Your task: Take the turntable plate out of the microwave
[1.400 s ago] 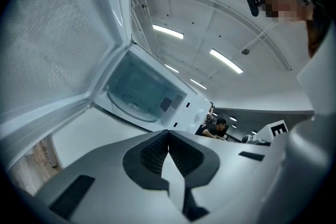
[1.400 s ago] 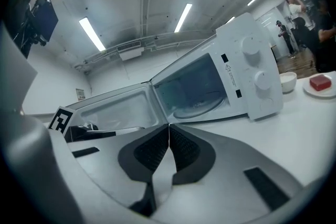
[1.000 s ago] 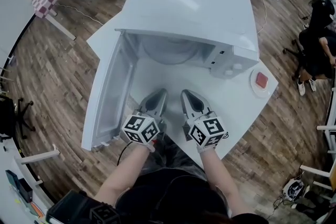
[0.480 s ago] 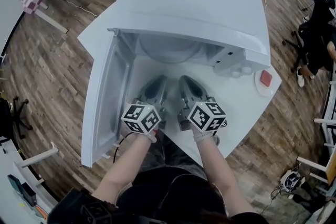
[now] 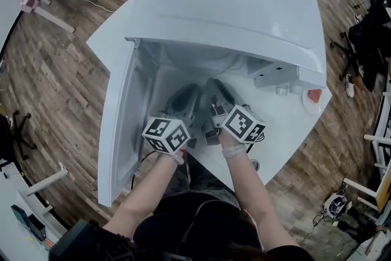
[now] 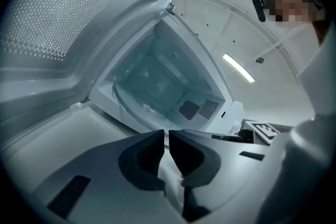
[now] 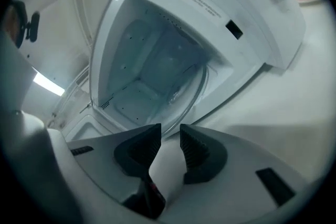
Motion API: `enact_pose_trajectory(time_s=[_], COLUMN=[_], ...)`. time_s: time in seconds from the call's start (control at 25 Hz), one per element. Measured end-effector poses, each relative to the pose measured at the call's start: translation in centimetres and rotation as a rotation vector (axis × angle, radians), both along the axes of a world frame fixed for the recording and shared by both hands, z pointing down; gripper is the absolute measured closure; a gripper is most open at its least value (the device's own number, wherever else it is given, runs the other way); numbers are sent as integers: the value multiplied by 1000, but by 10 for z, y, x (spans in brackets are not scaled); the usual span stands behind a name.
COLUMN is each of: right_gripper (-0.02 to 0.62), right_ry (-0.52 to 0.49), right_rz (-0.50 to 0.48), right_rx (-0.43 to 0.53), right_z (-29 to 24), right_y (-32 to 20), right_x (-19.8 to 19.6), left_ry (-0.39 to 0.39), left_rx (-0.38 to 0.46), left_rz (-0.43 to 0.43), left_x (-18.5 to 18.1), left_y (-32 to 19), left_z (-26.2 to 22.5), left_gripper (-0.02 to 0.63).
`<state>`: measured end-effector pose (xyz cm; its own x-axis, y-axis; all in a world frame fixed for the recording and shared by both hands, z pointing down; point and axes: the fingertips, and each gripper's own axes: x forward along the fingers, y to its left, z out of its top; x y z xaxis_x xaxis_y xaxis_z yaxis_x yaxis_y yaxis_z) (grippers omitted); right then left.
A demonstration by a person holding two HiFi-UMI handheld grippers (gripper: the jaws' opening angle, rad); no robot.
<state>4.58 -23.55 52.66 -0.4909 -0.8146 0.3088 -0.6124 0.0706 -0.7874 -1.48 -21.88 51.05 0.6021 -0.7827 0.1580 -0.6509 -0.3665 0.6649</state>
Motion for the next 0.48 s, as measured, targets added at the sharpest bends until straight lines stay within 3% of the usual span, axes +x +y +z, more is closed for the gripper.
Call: enact_pose_trajectory(time_s=[0.16, 0.48], right_gripper=[477, 479], right_ry=[-201, -342], right_rz=[68, 168], right_rx=[-74, -153], right_z=[4, 16], right_y=[-15, -31], right_x=[-1, 1], left_ry=[37, 110], left_rx=[-11, -57], left_rz=[-4, 14], left_x=[-9, -7], left_y=[-5, -6], left_z=[-1, 5], left_gripper=[591, 584])
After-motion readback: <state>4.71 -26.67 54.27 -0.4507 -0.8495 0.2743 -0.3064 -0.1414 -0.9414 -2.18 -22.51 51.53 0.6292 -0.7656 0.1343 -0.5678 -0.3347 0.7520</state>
